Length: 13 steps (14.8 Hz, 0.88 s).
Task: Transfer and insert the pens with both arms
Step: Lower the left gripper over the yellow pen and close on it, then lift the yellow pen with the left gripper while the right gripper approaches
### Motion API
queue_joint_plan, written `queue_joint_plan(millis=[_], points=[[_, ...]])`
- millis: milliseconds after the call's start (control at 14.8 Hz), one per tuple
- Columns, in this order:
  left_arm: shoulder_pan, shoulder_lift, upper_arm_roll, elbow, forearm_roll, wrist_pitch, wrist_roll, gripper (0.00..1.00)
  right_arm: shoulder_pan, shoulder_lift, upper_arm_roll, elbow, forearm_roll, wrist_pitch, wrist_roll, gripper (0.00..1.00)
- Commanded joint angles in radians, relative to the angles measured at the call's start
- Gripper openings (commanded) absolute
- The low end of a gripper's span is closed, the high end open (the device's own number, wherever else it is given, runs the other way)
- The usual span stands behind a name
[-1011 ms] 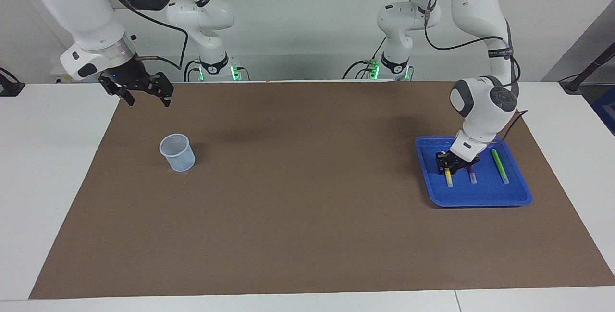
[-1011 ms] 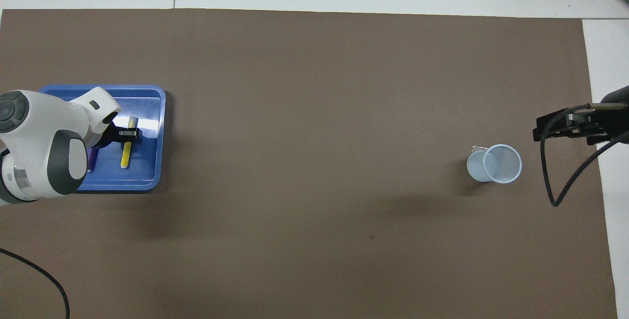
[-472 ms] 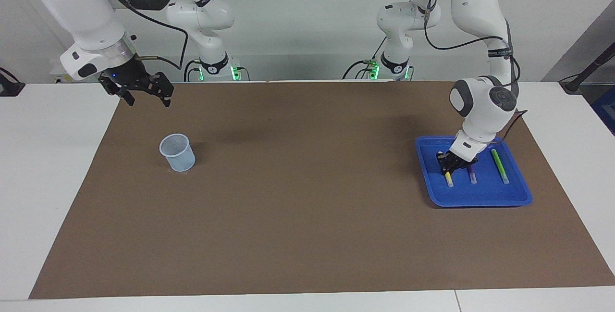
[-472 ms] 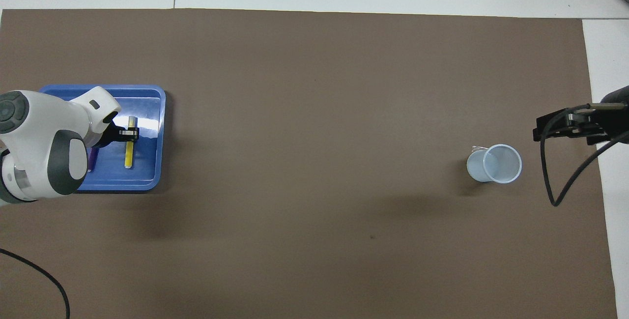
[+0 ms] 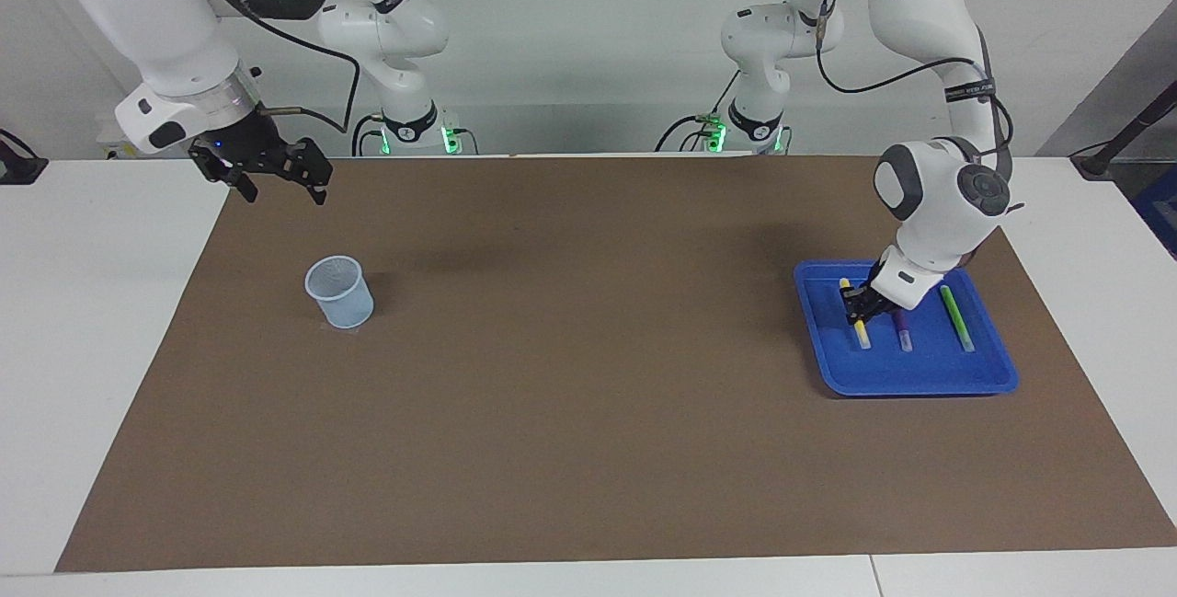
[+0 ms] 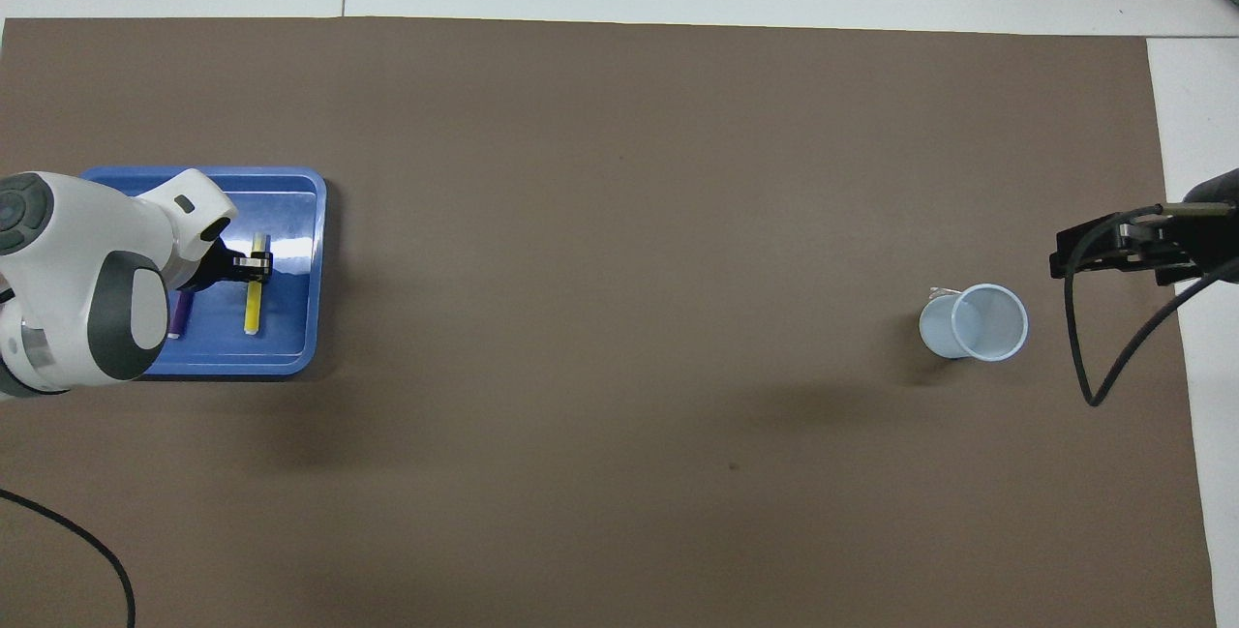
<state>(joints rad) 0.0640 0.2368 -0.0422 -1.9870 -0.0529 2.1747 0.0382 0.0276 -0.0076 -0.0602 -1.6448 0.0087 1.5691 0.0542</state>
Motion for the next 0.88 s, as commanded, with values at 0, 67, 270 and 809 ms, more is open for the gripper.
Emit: queue_joint_plan(millis=[0, 67, 270, 809], points=[[-0.007, -0.028, -0.004, 0.063, -0.015, -0.123, -0.084, 0.00, -0.005, -0.006, 0.003, 0.003, -0.004, -0.011, -0.011, 1.00], [-0.009, -0.037, -0.005, 0.088, -0.019, -0.169, -0.128, 0.00, -0.005, -0.006, 0.003, 0.003, -0.004, -0.011, -0.011, 1.00], [-0.016, -0.063, -0.011, 0.157, -0.114, -0.281, -0.327, 0.00, -0.006, -0.006, 0.003, 0.003, -0.004, -0.011, -0.011, 1.00], [-0.024, -0.218, -0.067, 0.155, -0.318, -0.358, -0.961, 0.00, -0.005, -0.006, 0.003, 0.002, -0.004, -0.011, -0.011, 1.00]])
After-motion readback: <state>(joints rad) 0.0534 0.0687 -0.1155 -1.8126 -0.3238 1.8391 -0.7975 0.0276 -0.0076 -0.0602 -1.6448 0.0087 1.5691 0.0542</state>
